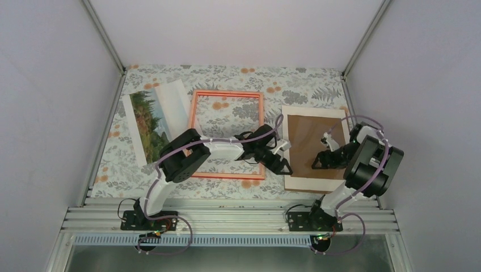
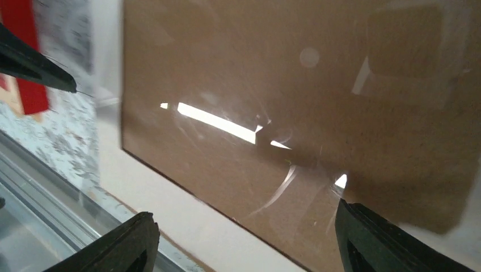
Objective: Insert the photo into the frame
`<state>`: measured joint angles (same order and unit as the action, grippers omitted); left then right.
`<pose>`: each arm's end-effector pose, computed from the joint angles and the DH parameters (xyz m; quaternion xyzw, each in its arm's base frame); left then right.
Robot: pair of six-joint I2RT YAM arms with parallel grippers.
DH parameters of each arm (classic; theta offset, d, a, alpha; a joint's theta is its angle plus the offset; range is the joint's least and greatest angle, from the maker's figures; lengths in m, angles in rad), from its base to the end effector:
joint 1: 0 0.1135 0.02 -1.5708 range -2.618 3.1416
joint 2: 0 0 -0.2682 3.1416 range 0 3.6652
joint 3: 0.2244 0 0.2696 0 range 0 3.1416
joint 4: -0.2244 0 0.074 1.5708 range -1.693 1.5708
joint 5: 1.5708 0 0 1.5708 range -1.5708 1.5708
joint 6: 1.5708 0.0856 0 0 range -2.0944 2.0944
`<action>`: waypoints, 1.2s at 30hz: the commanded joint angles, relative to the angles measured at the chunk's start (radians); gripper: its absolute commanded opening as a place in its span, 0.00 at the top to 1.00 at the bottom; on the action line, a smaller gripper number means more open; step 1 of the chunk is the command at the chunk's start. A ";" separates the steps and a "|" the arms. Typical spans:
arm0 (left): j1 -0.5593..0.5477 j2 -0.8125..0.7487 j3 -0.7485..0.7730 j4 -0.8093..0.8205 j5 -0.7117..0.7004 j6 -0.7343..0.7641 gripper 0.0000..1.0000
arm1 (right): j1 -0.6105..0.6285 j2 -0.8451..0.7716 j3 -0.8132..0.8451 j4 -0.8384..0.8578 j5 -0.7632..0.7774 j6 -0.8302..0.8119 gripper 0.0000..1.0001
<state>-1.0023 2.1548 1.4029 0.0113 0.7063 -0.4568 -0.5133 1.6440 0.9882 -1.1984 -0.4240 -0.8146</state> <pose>0.2243 -0.4542 0.1077 0.3656 0.7893 -0.4881 0.0711 0.2281 -0.0882 0.1223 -0.1159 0.9613 0.2491 0.0196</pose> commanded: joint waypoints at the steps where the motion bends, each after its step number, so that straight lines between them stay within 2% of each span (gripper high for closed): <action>1: -0.015 0.056 0.029 -0.045 0.042 -0.083 0.21 | -0.042 0.071 -0.079 0.128 0.088 0.005 0.23; 7: -0.016 0.062 0.035 -0.177 -0.071 -0.127 0.26 | -0.092 0.183 -0.117 0.195 0.104 0.037 0.26; 11: -0.024 0.095 0.107 -0.309 -0.068 -0.117 0.28 | -0.097 0.213 -0.129 0.226 0.114 0.052 0.26; 16: -0.038 0.126 0.122 -0.314 -0.017 -0.138 0.30 | -0.100 0.222 -0.151 0.261 0.116 0.070 0.27; 20: -0.043 0.161 0.102 -0.258 0.051 -0.174 0.40 | -0.103 0.231 -0.166 0.283 0.121 0.075 0.27; 24: -0.050 0.165 0.104 -0.222 0.083 -0.180 0.45 | -0.109 0.239 -0.174 0.302 0.128 0.077 0.28; 36: -0.045 0.062 0.061 -0.177 0.003 -0.152 0.77 | -0.123 0.226 -0.192 0.320 0.135 0.076 0.28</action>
<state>-1.0309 2.2593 1.4929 -0.1699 0.7330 -0.6121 -0.6376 1.7668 0.9073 -1.1618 -0.5499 -0.7536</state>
